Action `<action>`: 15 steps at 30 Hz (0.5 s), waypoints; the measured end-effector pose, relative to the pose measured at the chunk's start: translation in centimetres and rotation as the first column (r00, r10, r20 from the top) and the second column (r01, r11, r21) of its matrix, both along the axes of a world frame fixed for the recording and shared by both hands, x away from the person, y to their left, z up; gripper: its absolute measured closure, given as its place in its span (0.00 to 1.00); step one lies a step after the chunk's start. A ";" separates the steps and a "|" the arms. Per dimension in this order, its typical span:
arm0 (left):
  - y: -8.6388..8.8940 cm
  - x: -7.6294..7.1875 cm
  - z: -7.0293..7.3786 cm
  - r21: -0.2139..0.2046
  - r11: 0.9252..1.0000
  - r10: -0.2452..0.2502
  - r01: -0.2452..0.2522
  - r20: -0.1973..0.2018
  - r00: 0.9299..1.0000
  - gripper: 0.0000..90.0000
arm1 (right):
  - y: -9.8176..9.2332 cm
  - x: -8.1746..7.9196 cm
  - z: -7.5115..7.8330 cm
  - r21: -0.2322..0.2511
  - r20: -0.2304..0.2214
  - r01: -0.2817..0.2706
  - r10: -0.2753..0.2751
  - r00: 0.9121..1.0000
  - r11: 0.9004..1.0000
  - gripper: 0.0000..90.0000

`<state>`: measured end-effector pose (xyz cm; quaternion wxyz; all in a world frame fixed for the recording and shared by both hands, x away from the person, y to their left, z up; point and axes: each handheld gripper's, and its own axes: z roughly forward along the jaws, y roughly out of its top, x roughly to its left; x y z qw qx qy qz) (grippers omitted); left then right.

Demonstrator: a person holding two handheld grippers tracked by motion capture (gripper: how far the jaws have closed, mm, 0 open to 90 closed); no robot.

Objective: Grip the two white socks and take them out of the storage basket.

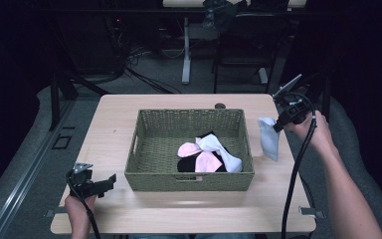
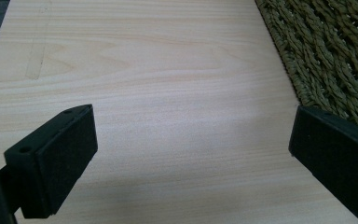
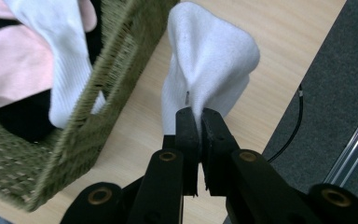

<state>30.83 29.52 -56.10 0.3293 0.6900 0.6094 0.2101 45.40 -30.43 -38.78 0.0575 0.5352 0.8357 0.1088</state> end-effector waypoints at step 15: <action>0.0 0.0 0.0 0.005 1.000 -0.001 0.001 -0.010 1.000 0.01 | -0.2 1.3 -9.0 0.008 -0.099 0.073 -0.072 0.992 0.997 0.95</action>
